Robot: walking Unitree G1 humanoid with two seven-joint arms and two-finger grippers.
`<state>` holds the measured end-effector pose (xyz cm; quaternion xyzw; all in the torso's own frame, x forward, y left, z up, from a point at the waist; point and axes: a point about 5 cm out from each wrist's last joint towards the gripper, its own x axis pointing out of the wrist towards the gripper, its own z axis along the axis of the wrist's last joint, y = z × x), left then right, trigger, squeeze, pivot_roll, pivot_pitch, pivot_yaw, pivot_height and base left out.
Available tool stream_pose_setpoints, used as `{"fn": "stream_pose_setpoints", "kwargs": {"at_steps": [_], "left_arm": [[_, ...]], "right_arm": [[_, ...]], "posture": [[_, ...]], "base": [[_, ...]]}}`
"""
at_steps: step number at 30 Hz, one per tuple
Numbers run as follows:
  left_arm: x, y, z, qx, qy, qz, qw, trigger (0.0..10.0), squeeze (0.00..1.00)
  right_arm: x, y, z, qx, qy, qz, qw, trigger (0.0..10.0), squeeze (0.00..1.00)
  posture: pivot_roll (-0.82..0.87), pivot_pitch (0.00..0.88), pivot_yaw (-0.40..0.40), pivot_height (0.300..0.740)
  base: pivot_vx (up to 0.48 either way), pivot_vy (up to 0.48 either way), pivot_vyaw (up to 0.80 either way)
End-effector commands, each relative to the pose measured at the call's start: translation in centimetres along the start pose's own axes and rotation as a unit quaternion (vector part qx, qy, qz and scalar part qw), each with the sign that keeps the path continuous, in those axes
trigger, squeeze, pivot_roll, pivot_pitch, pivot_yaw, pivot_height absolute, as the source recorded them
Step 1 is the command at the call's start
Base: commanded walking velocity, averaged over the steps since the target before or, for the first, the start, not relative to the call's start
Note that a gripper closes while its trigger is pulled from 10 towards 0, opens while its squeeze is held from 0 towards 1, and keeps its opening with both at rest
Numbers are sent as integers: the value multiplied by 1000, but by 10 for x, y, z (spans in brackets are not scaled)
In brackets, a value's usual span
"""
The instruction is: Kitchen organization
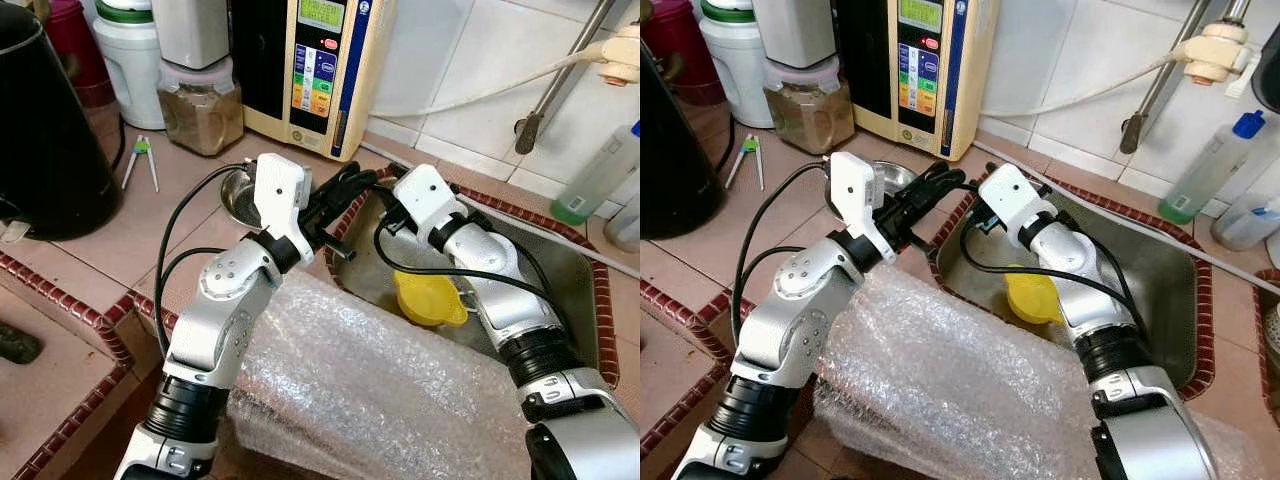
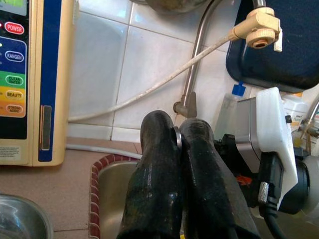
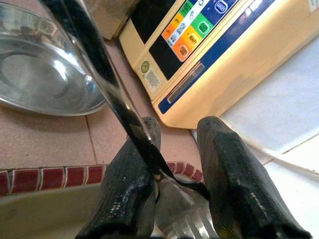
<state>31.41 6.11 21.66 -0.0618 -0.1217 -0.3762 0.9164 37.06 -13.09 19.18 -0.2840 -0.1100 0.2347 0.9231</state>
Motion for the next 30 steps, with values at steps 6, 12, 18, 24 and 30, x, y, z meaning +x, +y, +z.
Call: {"fn": "stream_pose_setpoints", "kwargs": {"at_steps": [6,12,18,24,30], "left_arm": [[-9,14,-9,23,20,46,998,3804,0],[-10,15,-9,28,22,46,998,5961,0],[-11,16,-9,31,25,48,998,6980,0],[-11,18,-10,34,27,56,997,9804,0],[-10,18,-12,29,25,54,998,10000,0]], "right_arm": [[-10,-12,-9,35,13,-42,998,0,0],[-9,-12,-10,45,14,-48,998,0,0],[-8,-7,-8,57,11,-39,998,10000,0],[-8,-2,6,71,-37,-27,996,2000,0],[-8,-1,1,72,-24,-27,997,0,0]], "posture": [[61,55,-88,740],[68,52,-84,740],[70,57,-81,740],[71,60,-79,740],[71,56,-80,740]], "base": [[0,0,0],[0,0,0],[0,0,0],[0,0,0],[0,0,0]]}}
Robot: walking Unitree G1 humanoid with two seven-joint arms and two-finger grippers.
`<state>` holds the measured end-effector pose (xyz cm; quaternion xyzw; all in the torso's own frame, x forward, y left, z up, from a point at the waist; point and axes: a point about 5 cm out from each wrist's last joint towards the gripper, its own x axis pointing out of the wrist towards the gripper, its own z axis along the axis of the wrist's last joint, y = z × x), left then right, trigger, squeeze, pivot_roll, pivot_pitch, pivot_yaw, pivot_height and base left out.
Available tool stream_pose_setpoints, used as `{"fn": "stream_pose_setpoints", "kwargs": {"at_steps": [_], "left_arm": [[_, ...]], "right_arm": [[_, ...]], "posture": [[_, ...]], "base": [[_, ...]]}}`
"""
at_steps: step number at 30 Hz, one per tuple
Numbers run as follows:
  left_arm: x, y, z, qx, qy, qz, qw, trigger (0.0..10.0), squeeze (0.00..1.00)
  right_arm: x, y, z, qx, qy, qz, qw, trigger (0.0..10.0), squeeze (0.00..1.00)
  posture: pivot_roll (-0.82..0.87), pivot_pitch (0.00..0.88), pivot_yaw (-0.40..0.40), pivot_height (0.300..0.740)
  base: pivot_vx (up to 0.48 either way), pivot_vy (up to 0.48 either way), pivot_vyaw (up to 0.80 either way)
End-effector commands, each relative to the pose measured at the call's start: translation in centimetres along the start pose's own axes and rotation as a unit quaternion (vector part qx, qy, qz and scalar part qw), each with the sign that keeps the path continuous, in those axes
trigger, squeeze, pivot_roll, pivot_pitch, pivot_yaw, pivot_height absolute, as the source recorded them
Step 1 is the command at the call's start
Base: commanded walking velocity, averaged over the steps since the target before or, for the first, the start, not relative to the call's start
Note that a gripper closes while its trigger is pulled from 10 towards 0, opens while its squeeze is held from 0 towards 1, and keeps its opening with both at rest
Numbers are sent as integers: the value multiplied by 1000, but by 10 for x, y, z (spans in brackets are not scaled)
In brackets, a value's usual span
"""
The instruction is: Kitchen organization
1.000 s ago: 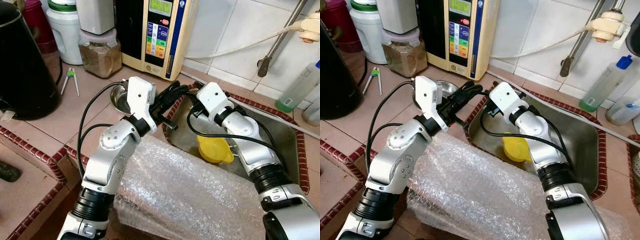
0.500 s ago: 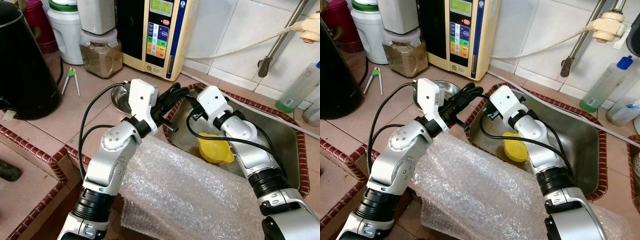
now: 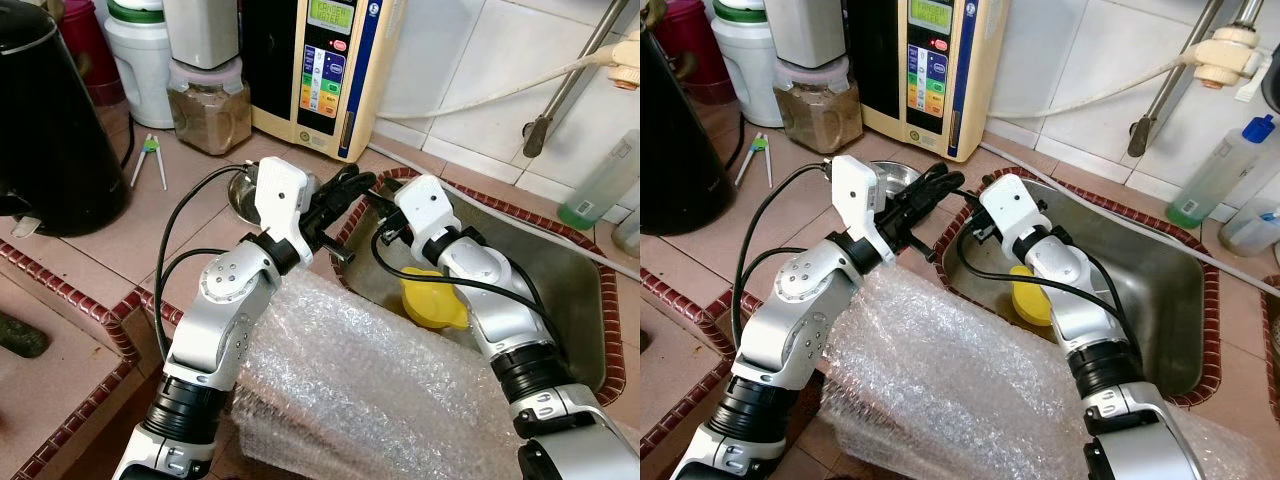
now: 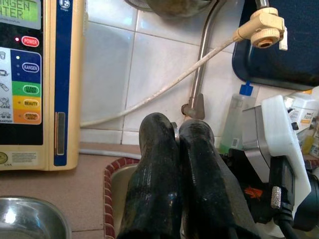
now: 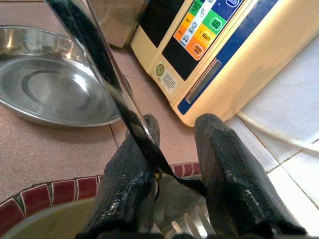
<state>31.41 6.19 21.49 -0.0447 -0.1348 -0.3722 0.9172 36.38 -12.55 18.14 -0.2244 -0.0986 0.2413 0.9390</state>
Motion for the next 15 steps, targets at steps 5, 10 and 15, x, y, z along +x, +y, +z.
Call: {"fn": "stream_pose_setpoints", "kwargs": {"at_steps": [5,10,15], "left_arm": [[-10,15,-13,10,38,51,998,10000,1000],[-11,13,-15,9,44,40,998,10000,1000],[-15,12,-20,7,59,33,998,10000,1000]], "right_arm": [[-4,-18,-1,6,1,-39,999,0,0],[-7,-21,-10,6,18,-42,999,0,0],[-14,-30,-27,-5,53,-54,997,0,0]], "posture": [[72,54,-79,740],[72,55,-79,740],[72,51,-76,740]], "base": [[0,0,0],[0,0,0],[0,0,0]]}}
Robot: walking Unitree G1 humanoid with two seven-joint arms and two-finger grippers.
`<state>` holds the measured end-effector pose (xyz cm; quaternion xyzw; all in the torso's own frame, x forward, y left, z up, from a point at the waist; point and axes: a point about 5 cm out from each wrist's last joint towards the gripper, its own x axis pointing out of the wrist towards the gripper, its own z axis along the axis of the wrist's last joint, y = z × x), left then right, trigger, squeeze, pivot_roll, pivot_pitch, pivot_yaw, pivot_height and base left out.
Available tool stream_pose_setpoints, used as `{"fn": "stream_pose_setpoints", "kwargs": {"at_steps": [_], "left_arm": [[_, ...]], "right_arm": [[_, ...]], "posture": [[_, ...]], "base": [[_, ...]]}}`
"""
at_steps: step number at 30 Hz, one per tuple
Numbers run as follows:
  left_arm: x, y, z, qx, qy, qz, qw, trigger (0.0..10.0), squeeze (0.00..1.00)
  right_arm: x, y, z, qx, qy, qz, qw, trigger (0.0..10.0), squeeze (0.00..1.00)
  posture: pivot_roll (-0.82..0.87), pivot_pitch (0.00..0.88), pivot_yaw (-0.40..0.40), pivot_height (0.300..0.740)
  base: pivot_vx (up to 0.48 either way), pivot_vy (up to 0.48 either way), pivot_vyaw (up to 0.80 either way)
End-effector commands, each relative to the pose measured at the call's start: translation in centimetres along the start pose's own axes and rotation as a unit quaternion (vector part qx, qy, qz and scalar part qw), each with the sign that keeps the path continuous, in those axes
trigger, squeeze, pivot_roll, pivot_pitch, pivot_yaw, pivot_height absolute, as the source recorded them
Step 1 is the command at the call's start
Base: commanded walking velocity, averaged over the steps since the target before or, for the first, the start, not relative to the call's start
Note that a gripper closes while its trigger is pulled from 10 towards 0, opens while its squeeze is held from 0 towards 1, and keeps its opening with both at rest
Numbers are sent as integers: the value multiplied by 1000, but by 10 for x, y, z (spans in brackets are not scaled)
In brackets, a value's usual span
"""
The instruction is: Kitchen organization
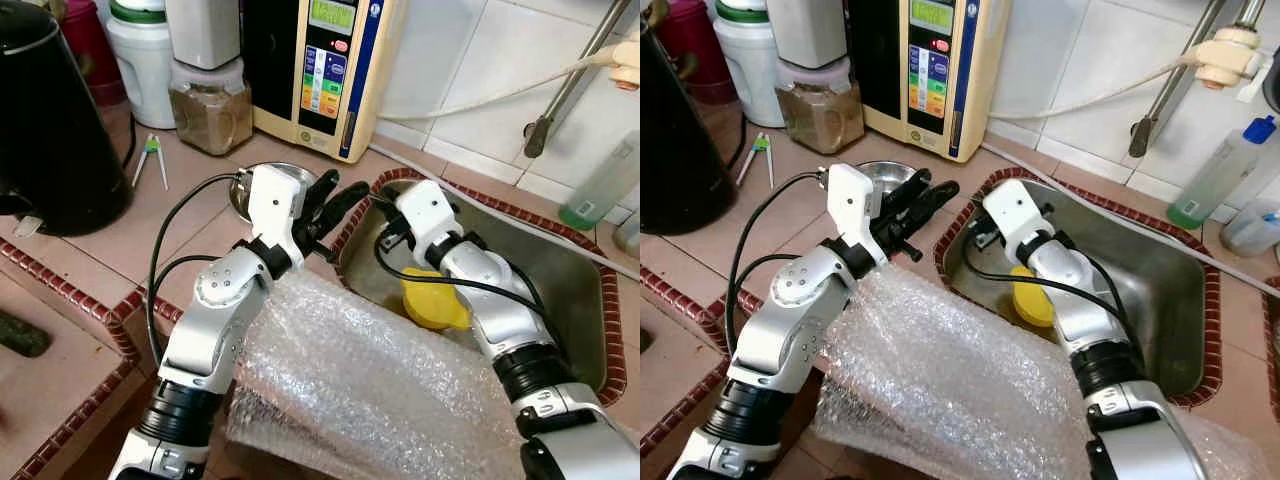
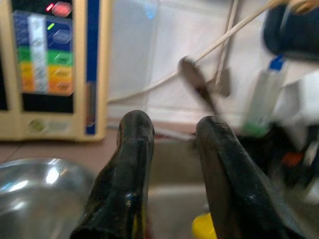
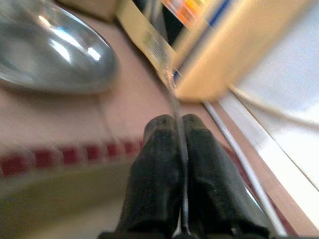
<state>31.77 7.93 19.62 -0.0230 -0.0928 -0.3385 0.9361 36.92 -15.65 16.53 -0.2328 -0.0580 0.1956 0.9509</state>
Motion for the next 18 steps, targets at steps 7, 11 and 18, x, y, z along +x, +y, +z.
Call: {"fn": "stream_pose_setpoints", "kwargs": {"at_steps": [7,11,18], "left_arm": [[-2,-4,-8,0,25,-14,1000,10000,1000],[-6,-8,-21,2,76,-46,996,10000,1000],[-19,-6,-42,7,140,-72,987,10000,1000]], "right_arm": [[-7,-16,-18,0,38,-38,999,0,0],[-16,-21,-41,12,83,-65,994,0,0],[-32,-22,-76,73,181,-82,977,10000,1000]], "posture": [[74,42,-73,740],[85,49,-72,740],[73,59,-54,740]], "base": [[0,0,0],[0,0,0],[0,0,0]]}}
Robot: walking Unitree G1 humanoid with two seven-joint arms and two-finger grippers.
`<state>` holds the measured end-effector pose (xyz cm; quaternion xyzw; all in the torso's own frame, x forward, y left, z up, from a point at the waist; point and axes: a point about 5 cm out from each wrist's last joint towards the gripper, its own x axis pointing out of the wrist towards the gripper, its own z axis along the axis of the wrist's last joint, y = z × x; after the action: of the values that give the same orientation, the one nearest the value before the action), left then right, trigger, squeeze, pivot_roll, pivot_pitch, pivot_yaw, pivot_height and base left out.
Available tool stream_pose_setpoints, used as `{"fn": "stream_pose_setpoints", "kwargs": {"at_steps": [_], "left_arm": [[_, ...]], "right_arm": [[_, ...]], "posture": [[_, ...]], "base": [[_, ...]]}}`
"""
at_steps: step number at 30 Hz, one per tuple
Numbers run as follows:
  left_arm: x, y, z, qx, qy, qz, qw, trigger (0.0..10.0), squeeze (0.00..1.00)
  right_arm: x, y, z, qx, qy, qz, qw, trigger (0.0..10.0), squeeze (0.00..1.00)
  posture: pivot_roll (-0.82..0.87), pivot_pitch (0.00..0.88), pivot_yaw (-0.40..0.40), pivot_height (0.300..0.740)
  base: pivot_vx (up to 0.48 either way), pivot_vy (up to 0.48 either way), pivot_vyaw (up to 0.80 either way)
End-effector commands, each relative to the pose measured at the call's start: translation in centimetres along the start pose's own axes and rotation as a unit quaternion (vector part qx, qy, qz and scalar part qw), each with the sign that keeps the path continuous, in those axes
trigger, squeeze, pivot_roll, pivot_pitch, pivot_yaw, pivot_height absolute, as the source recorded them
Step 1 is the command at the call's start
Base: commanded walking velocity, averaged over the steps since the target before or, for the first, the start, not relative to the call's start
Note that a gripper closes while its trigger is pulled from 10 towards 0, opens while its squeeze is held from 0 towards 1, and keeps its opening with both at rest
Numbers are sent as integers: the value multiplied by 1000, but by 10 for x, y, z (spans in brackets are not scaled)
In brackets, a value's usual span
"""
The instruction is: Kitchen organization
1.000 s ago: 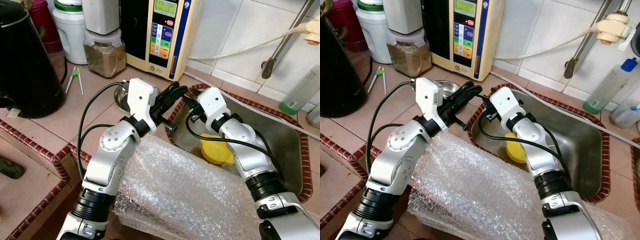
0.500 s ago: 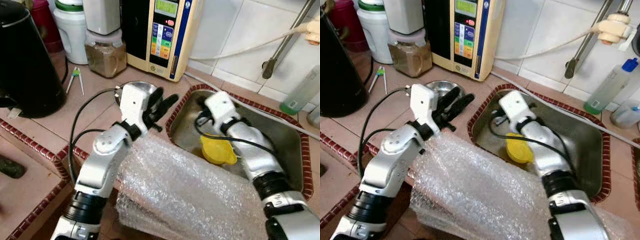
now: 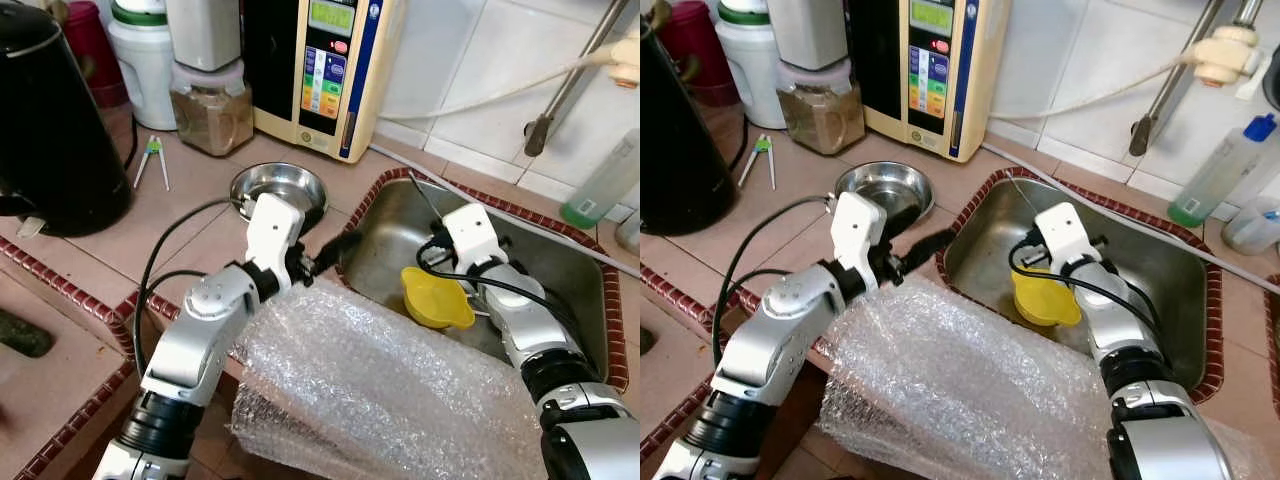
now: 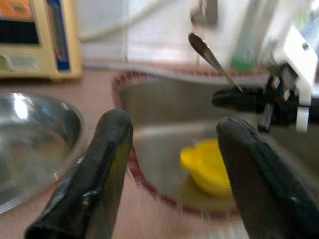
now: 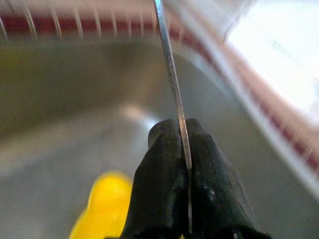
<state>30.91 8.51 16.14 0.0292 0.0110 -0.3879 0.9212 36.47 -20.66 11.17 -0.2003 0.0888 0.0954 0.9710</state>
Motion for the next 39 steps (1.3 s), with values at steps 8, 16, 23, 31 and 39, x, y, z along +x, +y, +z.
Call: {"fn": "stream_pose_setpoints", "kwargs": {"at_steps": [8,16,23,31,39], "left_arm": [[-2,-2,-15,2,44,-18,999,10000,1000],[0,9,-12,13,30,24,999,10000,1000],[2,45,-1,16,7,144,989,10000,1000],[12,85,13,-38,-6,278,960,10000,1000],[25,99,2,-120,42,342,931,10000,1000]], "right_arm": [[-6,-15,-21,52,56,-25,997,10000,1000],[-4,-6,-21,66,63,-5,996,10000,1000],[-3,-10,-9,93,17,-12,995,10000,1000],[-9,5,38,60,-123,31,990,10000,1000],[-26,17,67,22,-178,51,982,10000,1000]], "posture": [[72,52,-52,740],[71,61,-56,740],[60,65,-51,740],[28,85,-37,740],[-23,94,-8,740]], "base": [[0,0,0],[0,0,0],[0,0,0],[0,0,0],[0,0,0]]}}
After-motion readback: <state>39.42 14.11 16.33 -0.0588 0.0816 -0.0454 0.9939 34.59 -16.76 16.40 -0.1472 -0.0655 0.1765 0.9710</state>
